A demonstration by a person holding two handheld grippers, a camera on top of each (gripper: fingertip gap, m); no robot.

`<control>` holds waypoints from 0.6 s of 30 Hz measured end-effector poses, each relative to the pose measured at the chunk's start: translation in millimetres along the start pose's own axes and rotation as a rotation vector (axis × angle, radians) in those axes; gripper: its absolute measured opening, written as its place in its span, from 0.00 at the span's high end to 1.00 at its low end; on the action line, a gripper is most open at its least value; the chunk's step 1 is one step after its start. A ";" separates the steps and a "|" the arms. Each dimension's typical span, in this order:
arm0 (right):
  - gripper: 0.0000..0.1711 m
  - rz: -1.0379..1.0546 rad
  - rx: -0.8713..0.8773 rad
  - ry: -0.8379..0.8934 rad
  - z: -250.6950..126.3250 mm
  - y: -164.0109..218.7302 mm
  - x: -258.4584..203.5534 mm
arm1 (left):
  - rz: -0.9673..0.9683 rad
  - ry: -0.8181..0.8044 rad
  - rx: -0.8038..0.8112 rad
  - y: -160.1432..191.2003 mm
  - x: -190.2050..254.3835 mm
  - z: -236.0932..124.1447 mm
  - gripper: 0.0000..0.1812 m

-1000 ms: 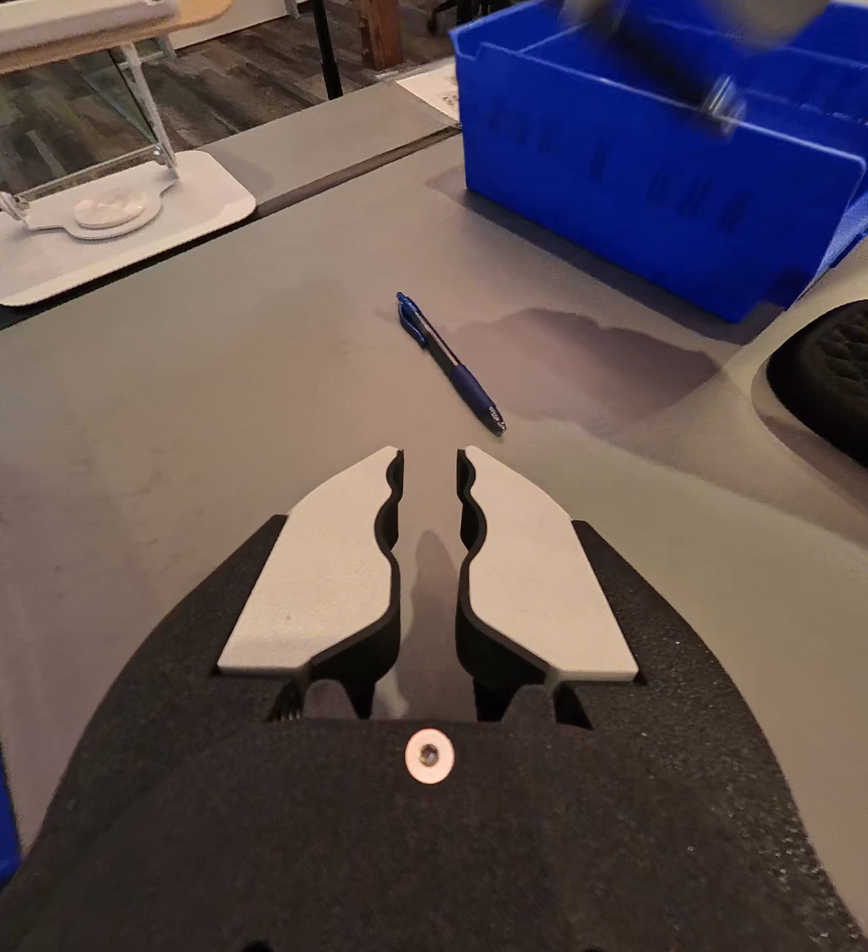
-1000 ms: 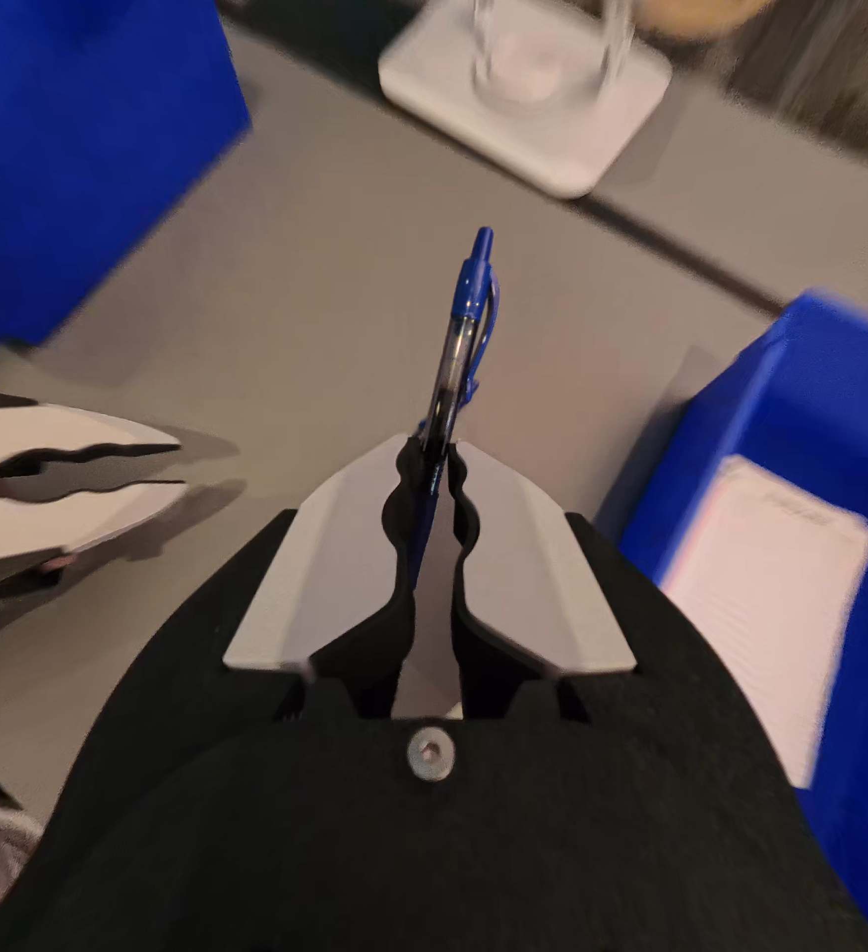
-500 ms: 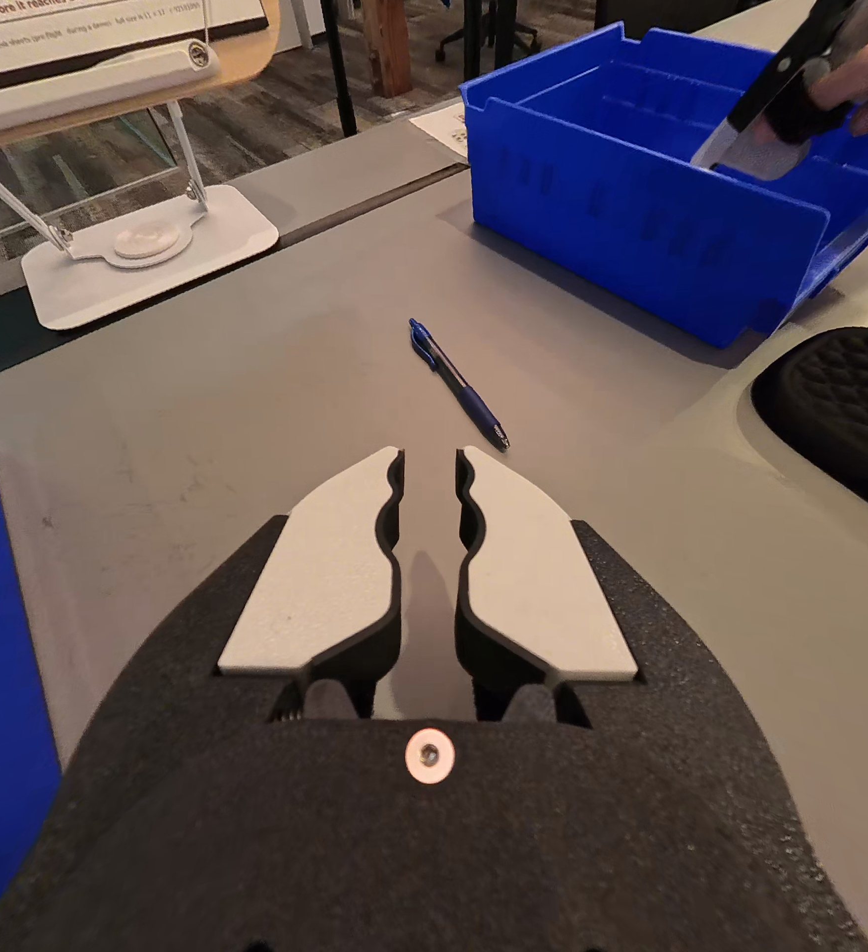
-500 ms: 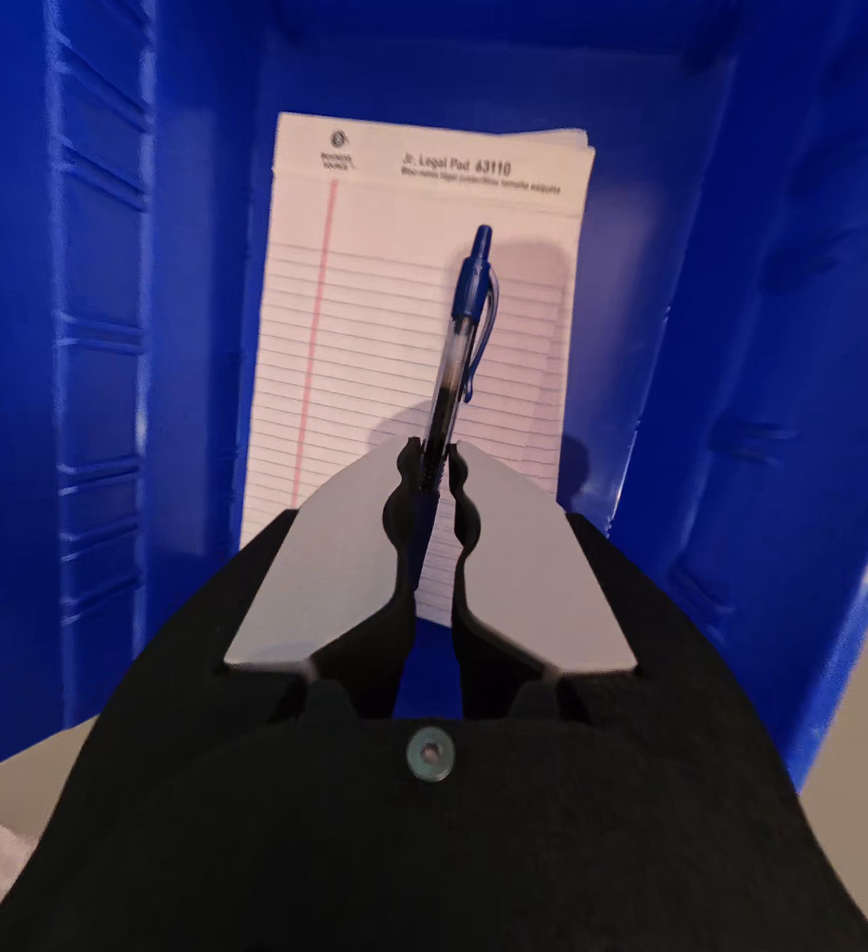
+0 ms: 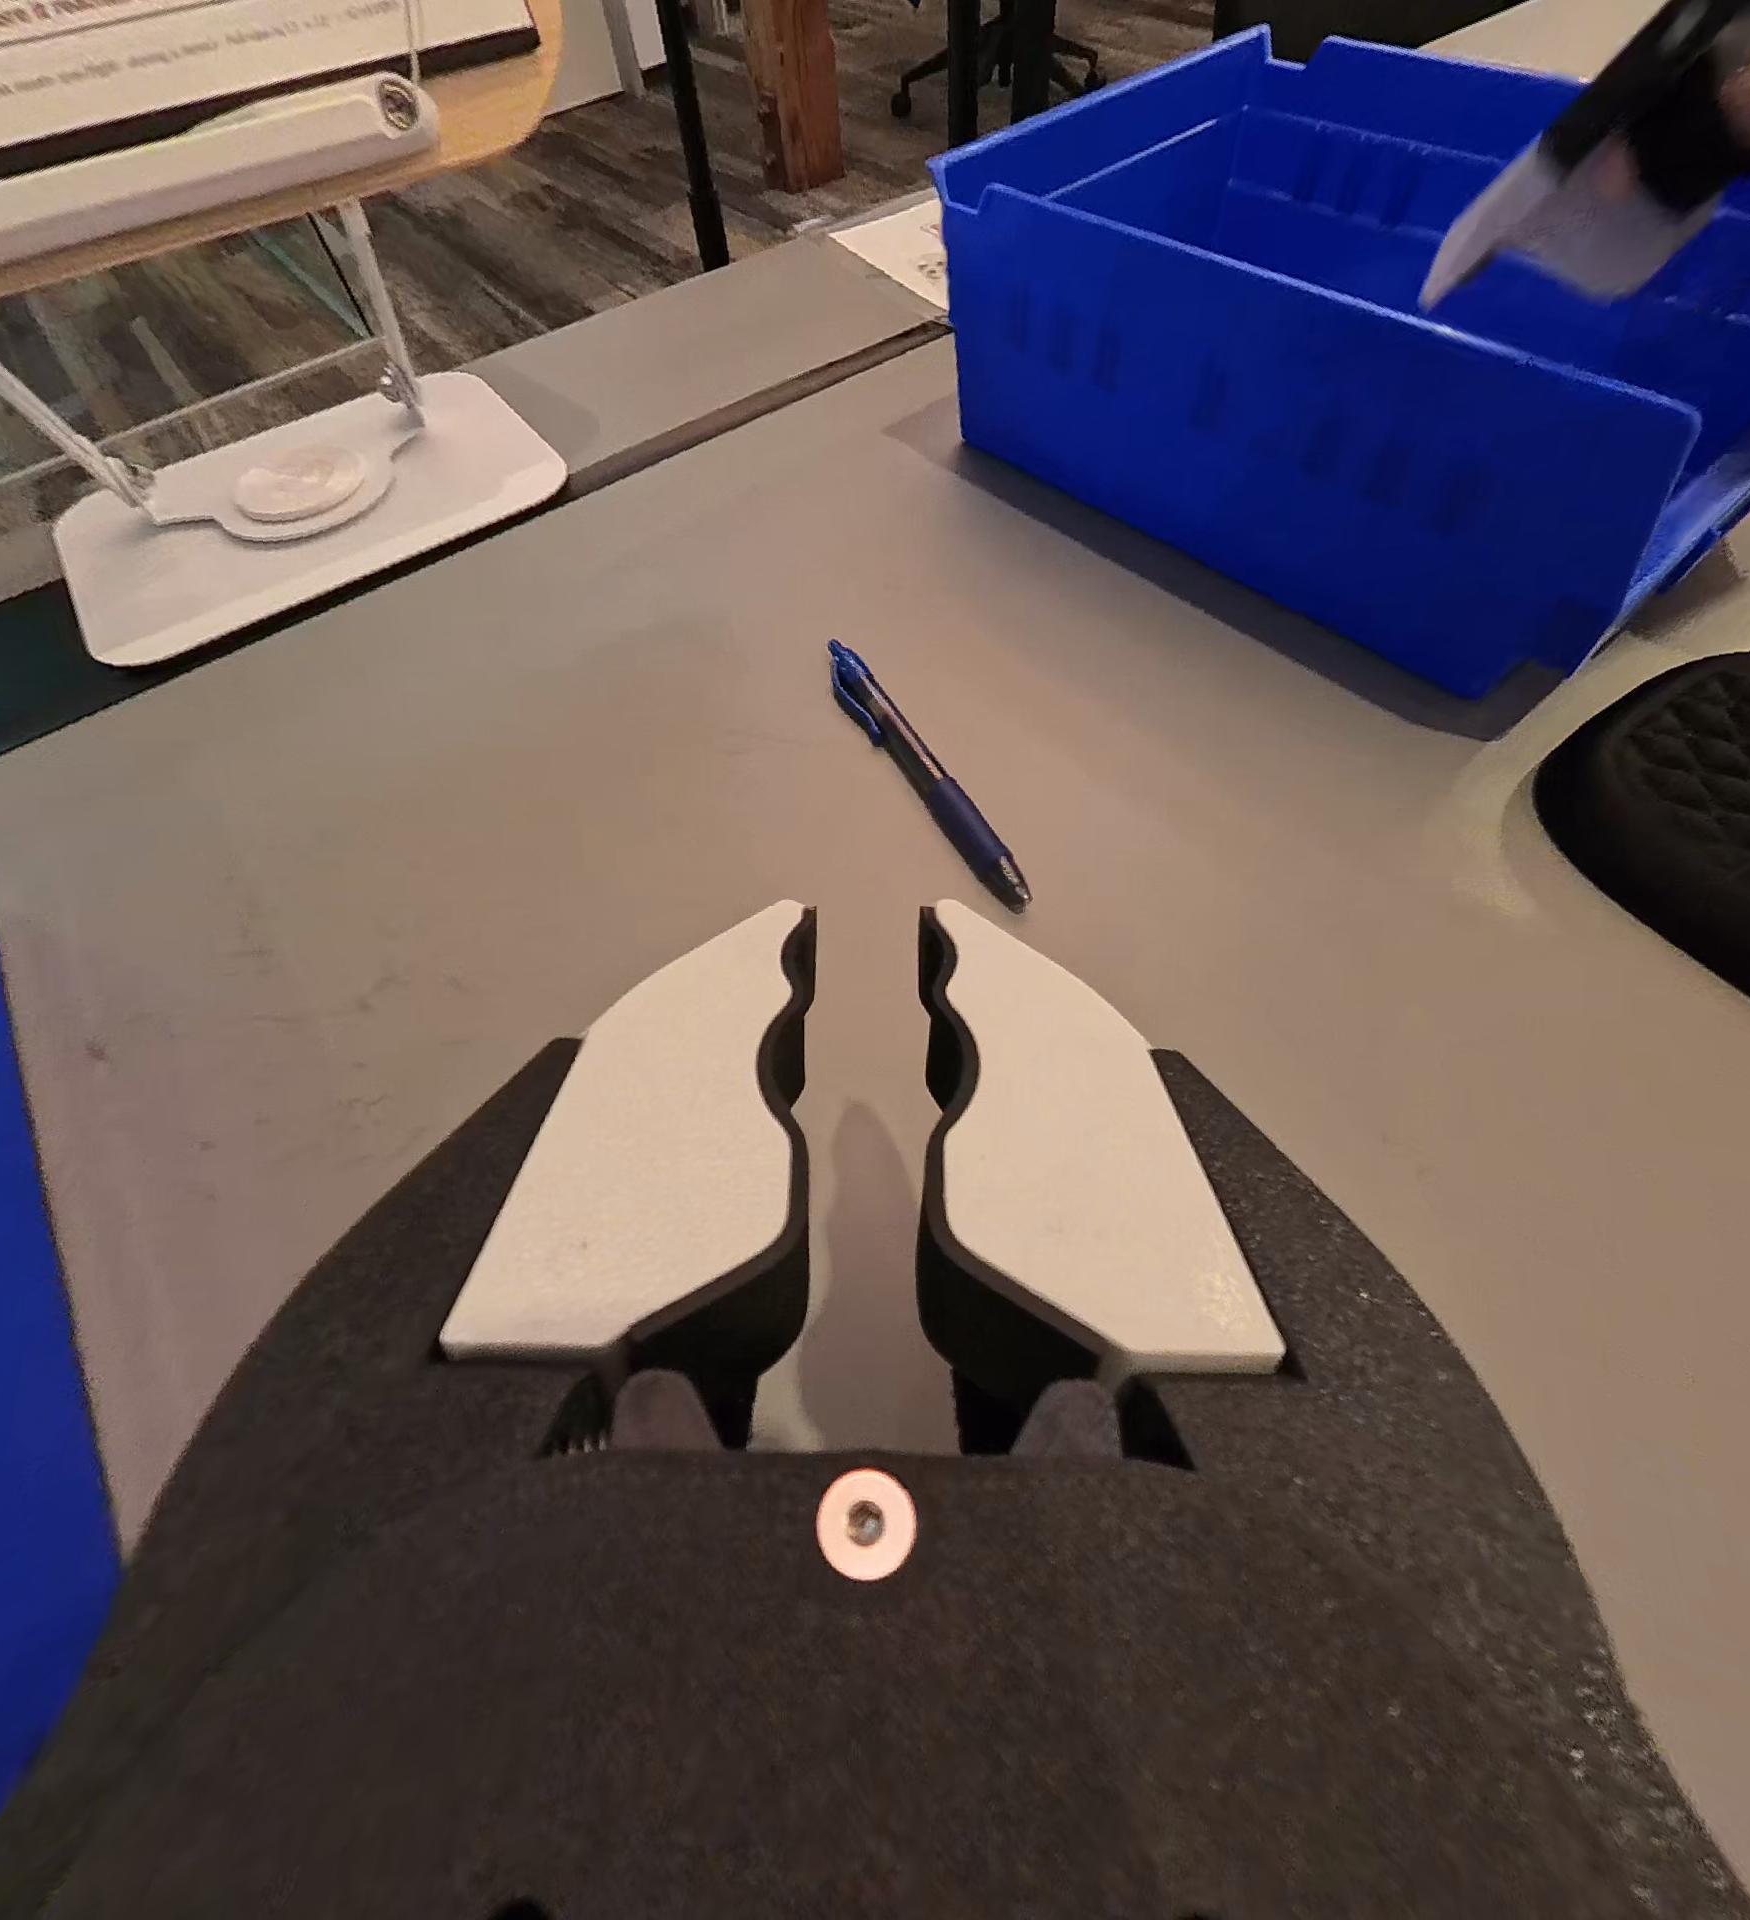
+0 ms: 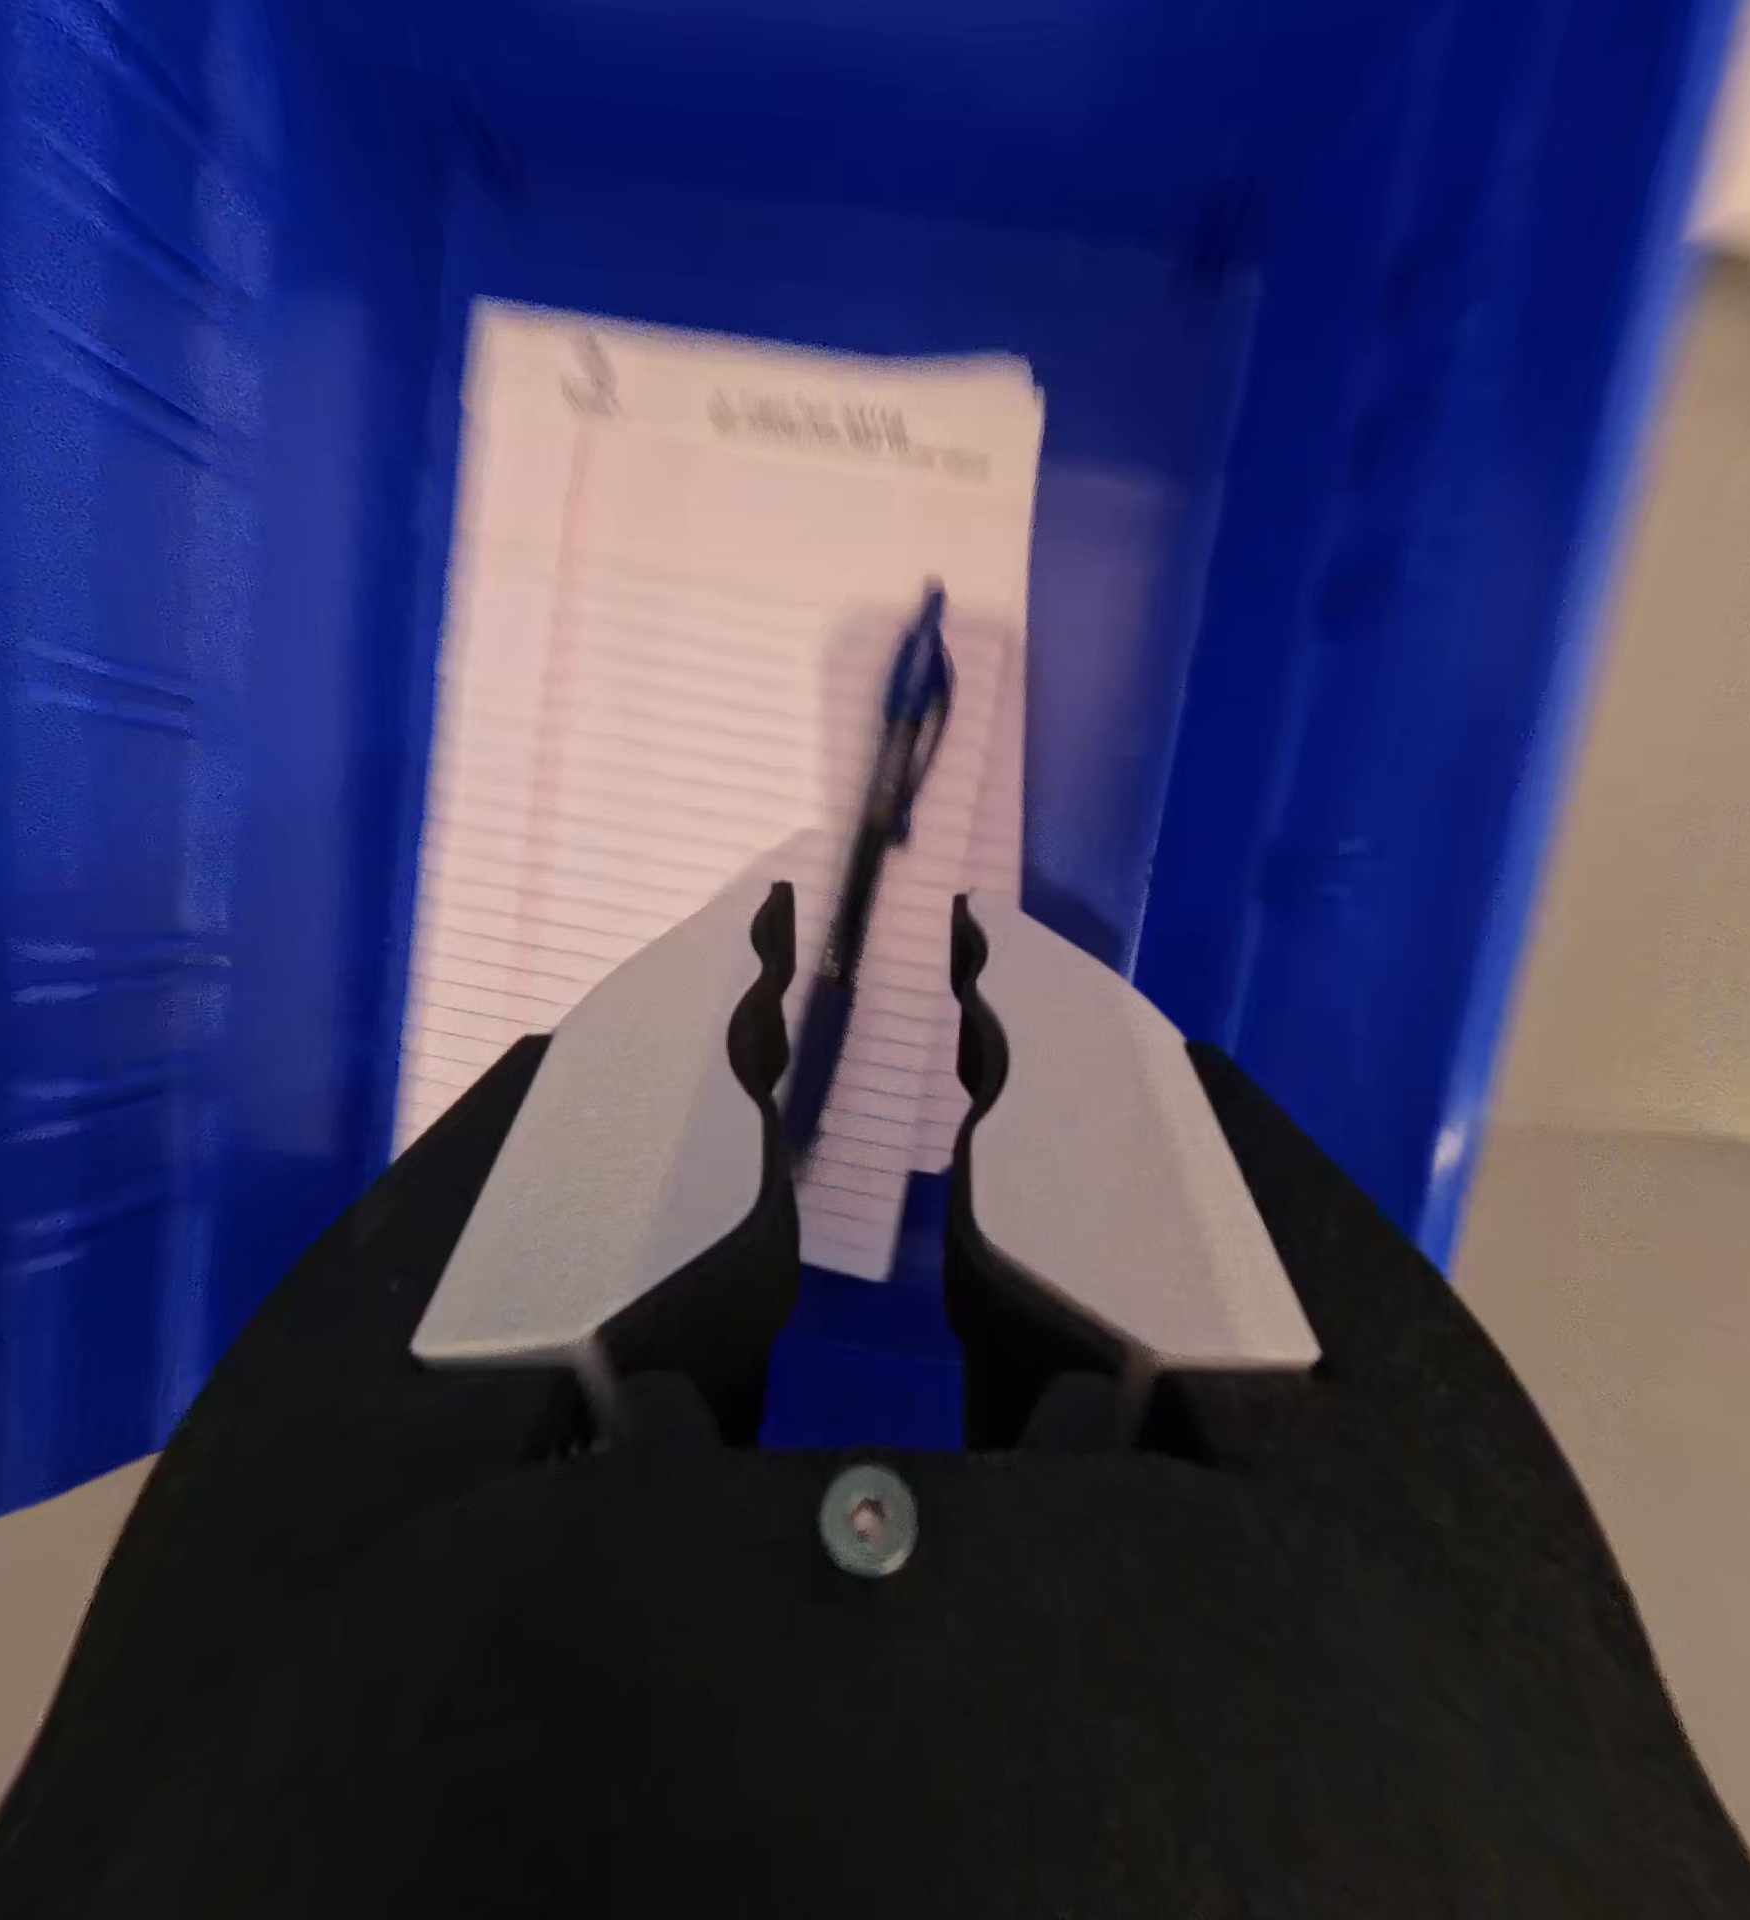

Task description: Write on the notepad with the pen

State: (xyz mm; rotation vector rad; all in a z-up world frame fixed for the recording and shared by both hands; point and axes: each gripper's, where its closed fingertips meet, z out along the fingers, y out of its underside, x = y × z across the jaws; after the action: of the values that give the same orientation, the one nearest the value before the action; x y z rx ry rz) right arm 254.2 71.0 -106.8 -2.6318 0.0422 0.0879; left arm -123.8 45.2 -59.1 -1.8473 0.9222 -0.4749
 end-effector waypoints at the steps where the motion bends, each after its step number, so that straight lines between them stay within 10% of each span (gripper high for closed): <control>1: 0.82 0.006 0.104 -0.029 -23.8 -17.2 -13.4 | 0.000 -0.010 0.003 -0.2 -2.7 -1.7 0.90; 6: 0.84 -0.225 0.378 -0.124 -103.4 -62.7 -146.0 | -0.019 -0.051 -0.010 -1.5 -15.0 0.8 0.89; 8: 0.73 -0.338 0.277 -0.158 -83.9 -51.5 -193.8 | -0.006 -0.085 -0.021 -1.2 -19.0 1.7 0.89; 18: 0.84 -0.224 -0.029 -0.254 48.0 -19.2 -270.5 | 0.020 -0.132 -0.035 1.9 -21.1 -13.9 0.89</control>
State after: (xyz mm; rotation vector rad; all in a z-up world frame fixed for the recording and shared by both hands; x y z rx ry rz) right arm -17.4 114.9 -120.3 -2.6136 -0.3412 0.3455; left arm -147.3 52.7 -53.1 -1.8752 0.8635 -0.3224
